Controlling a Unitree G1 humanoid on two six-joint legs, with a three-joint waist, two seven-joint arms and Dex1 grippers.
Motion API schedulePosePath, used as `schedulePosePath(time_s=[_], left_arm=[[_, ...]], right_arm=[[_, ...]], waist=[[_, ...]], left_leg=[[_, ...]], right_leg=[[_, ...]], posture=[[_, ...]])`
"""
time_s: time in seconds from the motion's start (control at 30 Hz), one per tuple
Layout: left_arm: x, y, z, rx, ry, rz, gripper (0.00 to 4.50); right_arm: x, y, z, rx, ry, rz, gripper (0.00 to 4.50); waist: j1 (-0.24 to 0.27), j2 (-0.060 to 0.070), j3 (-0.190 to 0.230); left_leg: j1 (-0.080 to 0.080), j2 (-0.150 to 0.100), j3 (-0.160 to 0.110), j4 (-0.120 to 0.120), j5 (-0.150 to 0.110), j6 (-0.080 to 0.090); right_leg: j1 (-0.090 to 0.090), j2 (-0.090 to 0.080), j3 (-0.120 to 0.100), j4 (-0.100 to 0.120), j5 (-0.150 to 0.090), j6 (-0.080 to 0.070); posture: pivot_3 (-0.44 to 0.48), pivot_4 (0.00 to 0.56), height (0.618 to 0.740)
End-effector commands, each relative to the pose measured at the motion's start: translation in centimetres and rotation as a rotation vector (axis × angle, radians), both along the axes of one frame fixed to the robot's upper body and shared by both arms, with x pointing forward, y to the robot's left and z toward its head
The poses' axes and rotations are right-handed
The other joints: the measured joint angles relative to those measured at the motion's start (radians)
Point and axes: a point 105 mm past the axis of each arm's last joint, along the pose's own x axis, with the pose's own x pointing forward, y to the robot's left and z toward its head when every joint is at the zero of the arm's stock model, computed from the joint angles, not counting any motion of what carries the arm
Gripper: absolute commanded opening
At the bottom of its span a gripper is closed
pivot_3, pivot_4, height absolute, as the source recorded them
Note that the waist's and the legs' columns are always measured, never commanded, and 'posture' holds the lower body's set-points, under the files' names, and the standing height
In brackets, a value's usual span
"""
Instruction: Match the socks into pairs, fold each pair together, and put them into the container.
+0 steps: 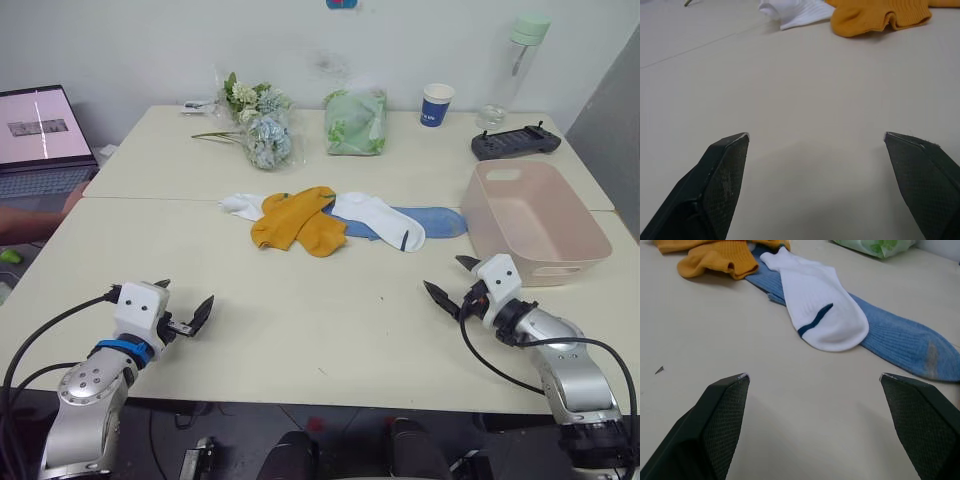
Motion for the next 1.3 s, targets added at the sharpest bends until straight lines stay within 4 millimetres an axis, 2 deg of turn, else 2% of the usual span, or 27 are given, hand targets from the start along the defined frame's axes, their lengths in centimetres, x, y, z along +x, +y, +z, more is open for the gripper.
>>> schedulePosePath(time_s=[0.03, 0.2, 0.3, 0.43, 0.6, 0.7, 0.8, 0.87, 0.97, 1.07, 1.3], left_arm=[[-0.9, -0.4, 0.9, -0.05, -0.032, 0.005, 4.5], [-2.2, -2.9, 0.8, -0.089, -0.025, -0.046, 4.5], [-1.4, -3.9, 1.2, -0.041, -0.035, -0.087, 4.5], [0.8, -5.1, 1.6, 0.09, -0.04, -0.16, 4.5], [5.3, -7.2, 2.3, 0.226, -0.06, -0.285, 4.5], [7.7, -8.3, 2.3, 0.253, -0.052, -0.329, 4.5], [9.1, -8.7, 2.3, 0.252, -0.043, -0.344, 4.5], [11.0, -9.0, 1.6, 0.239, 0.012, -0.324, 4.5], [12.3, -9.4, 1.4, 0.229, 0.041, -0.32, 4.5], [13.2, -9.7, 2.2, 0.15, 0.028, -0.294, 3.9], [13.4, -10.1, 2.4, 0.176, 0.004, -0.323, 1.73]], right_arm=[[0.2, 3.3, 2.6, 0.01, -0.069, 0.171, 4.49], [0.3, 9.3, 5.2, 0.021, -0.091, 0.431, 4.49], [0.5, 10.6, 6.0, 0.017, -0.108, 0.472, 4.49], [0.5, 10.3, 6.0, 0.017, -0.114, 0.442, 4.49], [0.6, 9.4, 5.5, -0.001, -0.116, 0.362, 4.49], [0.3, 9.3, 5.5, 0.01, -0.113, 0.346, 4.49], [0.3, 9.4, 5.7, 0.011, -0.115, 0.338, 4.49], [0.2, 9.0, 5.9, 0.012, -0.119, 0.314, 4.49], [0.2, 8.3, 6.1, 0.018, -0.124, 0.267, 4.49], [0.2, 8.1, 6.1, 0.021, -0.124, 0.246, 4.5], [-0.1, 8.5, 6.1, 0.03, -0.122, 0.243, 4.5]], waist=[[-0.004, 0.0, 0.0], [-0.002, 0.0, 0.0], [0.009, -0.001, 0.0], [0.025, -0.002, -0.001], [0.025, -0.002, -0.001], [0.02, -0.002, -0.001], [0.002, -0.002, -0.001], [0.001, -0.002, -0.001], [0.0, -0.002, -0.001], [-0.001, -0.002, -0.001], [-0.002, -0.002, -0.001]], left_leg=[[0.0, 0.0, 0.001, 0.0, 0.0, 0.0], [0.0, 0.001, 0.0, 0.0, 0.0, 0.0], [0.0, 0.001, -0.002, 0.0, 0.0, 0.0], [-0.002, -0.001, -0.003, 0.0, 0.0, 0.0], [-0.002, -0.001, -0.002, 0.0, 0.0, 0.0], [-0.003, -0.001, -0.002, 0.001, 0.0, 0.0], [-0.003, -0.001, -0.001, 0.001, 0.0, 0.0], [-0.003, -0.001, -0.001, 0.001, 0.0, 0.0], [-0.003, -0.001, -0.002, 0.002, 0.0, 0.0], [-0.003, -0.002, -0.002, 0.003, 0.0, 0.0], [-0.003, -0.001, -0.002, 0.003, 0.0, 0.0]], right_leg=[[0.0, 0.0, 0.001, 0.0, 0.0, 0.0], [0.0, 0.0, 0.0, 0.0, 0.0, 0.0], [0.0, 0.0, -0.001, 0.0, 0.0, 0.0], [0.001, 0.0, -0.003, -0.003, 0.0, 0.0], [0.0, 0.0, -0.002, -0.003, 0.0, 0.0], [-0.002, 0.0, -0.002, -0.001, 0.0, 0.0], [-0.002, 0.0, -0.001, -0.001, 0.0, 0.0], [-0.002, 0.0, -0.001, -0.001, 0.0, 0.0], [-0.002, 0.0, -0.002, 0.001, 0.0, 0.0], [-0.002, -0.001, -0.002, 0.001, 0.0, 0.0], [-0.003, 0.0, -0.002, 0.002, 0.0, 0.0]], posture=[[0.0, 0.15, 0.74], [0.0, 0.15, 0.74], [0.0, 0.15, 0.74], [0.0, 0.15, 0.74], [0.0, 0.15, 0.74], [0.0, 0.15, 0.74], [0.0, 0.15, 0.74], [0.0, 0.15, 0.74], [0.0, 0.15, 0.74], [0.0, 0.15, 0.74], [0.0, 0.15, 0.74]])
